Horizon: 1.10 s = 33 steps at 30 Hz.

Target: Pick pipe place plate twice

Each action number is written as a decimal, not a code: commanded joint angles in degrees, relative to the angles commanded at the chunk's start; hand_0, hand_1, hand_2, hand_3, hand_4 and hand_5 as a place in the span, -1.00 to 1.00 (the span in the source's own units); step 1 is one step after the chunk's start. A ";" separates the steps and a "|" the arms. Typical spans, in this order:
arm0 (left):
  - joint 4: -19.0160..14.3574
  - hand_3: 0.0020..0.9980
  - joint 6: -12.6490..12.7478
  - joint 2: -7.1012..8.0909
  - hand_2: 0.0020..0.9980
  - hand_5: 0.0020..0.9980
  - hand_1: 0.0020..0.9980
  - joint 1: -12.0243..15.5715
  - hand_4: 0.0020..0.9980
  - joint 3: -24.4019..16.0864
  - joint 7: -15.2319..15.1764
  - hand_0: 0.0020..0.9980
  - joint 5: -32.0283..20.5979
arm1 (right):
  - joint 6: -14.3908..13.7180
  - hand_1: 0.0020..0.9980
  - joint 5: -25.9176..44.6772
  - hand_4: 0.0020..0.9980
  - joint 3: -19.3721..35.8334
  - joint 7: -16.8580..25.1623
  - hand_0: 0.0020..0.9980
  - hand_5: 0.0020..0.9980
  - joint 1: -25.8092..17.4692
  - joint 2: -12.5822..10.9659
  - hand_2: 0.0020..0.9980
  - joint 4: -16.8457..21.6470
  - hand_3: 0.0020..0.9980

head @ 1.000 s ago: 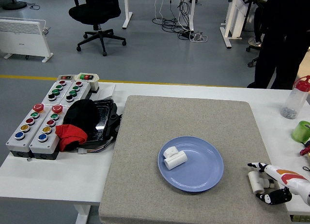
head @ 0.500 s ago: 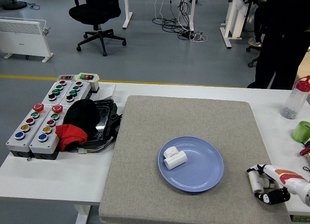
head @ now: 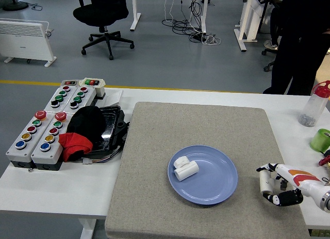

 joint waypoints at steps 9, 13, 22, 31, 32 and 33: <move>0.00 0.31 0.00 0.03 0.44 1.00 0.49 -0.25 -0.21 0.14 -0.01 0.42 -0.32 | -0.65 -0.06 0.42 0.28 -3.35 0.07 -0.30 -0.40 4.57 3.12 0.25 3.37 0.48; -0.01 0.31 -0.01 0.02 0.44 1.00 0.49 -0.25 -0.21 0.18 0.01 0.42 -0.35 | -0.59 -0.06 0.90 0.24 -6.47 -0.26 -0.29 -0.42 6.55 4.97 0.26 3.21 0.48; -0.02 0.31 -0.05 0.01 0.44 1.00 0.49 -0.28 -0.21 0.31 0.05 0.42 -0.47 | -2.84 0.67 1.64 0.29 -13.32 -1.23 0.70 -0.39 9.97 9.48 0.88 -0.79 0.79; -0.01 0.31 -0.05 0.06 0.43 1.00 0.49 -0.35 -0.21 0.35 0.00 0.43 -0.65 | -3.21 0.84 0.46 0.40 -14.51 -1.42 0.92 -0.35 10.85 10.26 1.00 -1.81 1.00; -0.01 0.31 -0.06 0.06 0.43 1.00 0.49 -0.35 -0.21 0.35 0.00 0.43 -0.65 | -3.15 0.84 0.39 0.40 -14.48 -1.38 0.92 -0.35 10.80 10.21 1.00 -1.82 1.00; -0.01 0.31 -0.06 0.05 0.43 1.00 0.49 -0.35 -0.21 0.35 0.00 0.43 -0.66 | -3.13 0.84 0.36 0.40 -14.47 -1.36 0.92 -0.35 10.78 10.19 1.00 -1.82 1.00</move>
